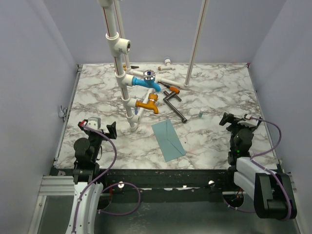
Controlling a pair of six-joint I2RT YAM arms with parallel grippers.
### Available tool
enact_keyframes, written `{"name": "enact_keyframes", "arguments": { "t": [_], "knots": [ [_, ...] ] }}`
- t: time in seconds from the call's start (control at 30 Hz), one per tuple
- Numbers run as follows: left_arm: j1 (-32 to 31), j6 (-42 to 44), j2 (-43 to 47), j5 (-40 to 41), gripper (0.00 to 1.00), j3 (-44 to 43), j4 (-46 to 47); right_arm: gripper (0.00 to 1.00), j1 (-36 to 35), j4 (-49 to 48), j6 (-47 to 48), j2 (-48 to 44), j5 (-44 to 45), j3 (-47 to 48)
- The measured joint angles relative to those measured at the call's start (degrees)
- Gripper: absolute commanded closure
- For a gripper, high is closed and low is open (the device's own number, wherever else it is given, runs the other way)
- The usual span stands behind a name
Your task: Place the letter into the envelope and seal it
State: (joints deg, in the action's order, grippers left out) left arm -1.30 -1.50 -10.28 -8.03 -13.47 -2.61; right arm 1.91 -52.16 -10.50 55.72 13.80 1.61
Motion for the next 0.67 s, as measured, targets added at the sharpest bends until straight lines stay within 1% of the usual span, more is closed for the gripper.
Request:
{"name": "enact_keyframes", "arguments": {
  "t": [0.07,0.2,0.27,0.4,0.67],
  "knots": [
    [1.0,0.1,0.4,-0.1,0.01,2.5,0.2,0.00,0.0,-3.8,-0.2,1.1,-0.6,-0.5],
    [2.1,1.0,2.6,-0.9,0.01,6.1,0.1,0.00,0.0,-6.6,-1.4,3.6,-1.8,-0.6],
    [2.1,0.3,4.5,0.4,0.01,7.6,0.3,0.00,0.0,-7.9,-1.7,4.9,-2.4,-0.6],
    [2.3,-1.2,8.4,2.3,0.01,10.5,0.6,0.00,0.0,-9.2,-2.2,5.4,-3.0,-0.7],
    [2.3,-4.1,9.7,4.2,0.01,12.2,0.8,0.00,0.0,-10.0,-2.6,5.4,-3.4,-0.8]
  ]
}}
